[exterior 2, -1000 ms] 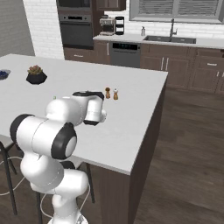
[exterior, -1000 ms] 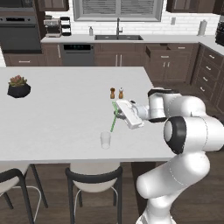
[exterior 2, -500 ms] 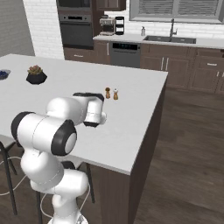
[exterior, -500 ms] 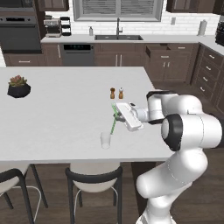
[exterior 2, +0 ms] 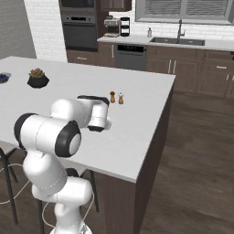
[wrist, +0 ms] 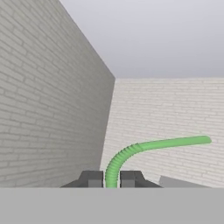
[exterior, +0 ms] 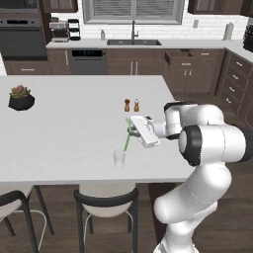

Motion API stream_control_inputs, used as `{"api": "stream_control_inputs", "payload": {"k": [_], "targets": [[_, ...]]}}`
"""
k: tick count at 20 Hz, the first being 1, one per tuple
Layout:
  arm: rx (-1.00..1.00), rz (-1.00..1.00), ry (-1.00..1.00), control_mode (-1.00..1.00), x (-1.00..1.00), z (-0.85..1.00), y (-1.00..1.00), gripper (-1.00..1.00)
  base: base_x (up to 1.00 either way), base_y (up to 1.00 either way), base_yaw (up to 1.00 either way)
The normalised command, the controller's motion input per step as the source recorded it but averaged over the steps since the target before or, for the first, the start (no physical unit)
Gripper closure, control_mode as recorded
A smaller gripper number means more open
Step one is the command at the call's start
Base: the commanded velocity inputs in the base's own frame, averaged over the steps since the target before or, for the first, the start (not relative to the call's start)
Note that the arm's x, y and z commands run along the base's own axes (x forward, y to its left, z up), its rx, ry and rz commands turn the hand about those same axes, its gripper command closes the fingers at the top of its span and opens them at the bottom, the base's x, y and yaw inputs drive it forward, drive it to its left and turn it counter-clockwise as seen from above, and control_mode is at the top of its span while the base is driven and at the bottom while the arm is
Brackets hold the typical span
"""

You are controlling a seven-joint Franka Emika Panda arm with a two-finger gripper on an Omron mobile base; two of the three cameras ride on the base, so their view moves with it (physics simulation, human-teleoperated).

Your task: Take a straw from the drawer in front and place it inside the glass cup on the dining counter.

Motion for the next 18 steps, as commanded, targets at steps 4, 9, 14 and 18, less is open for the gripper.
{"api": "stream_control_inputs", "payload": {"k": [4,9,14,18], "targets": [[0.0,0.0,0.0,-1.0,0.17,0.0,0.0,1.0,0.0,0.0,0.0],[-0.02,0.0,0.0,-1.0,0.06,-0.01,0.01,1.0,0.0,0.0,0.0],[-0.04,0.0,0.0,-1.0,0.01,-0.07,0.02,1.0,0.0,0.0,0.0],[-0.05,0.0,0.0,-1.0,0.02,-0.05,0.09,1.0,0.0,0.0,0.0]]}}
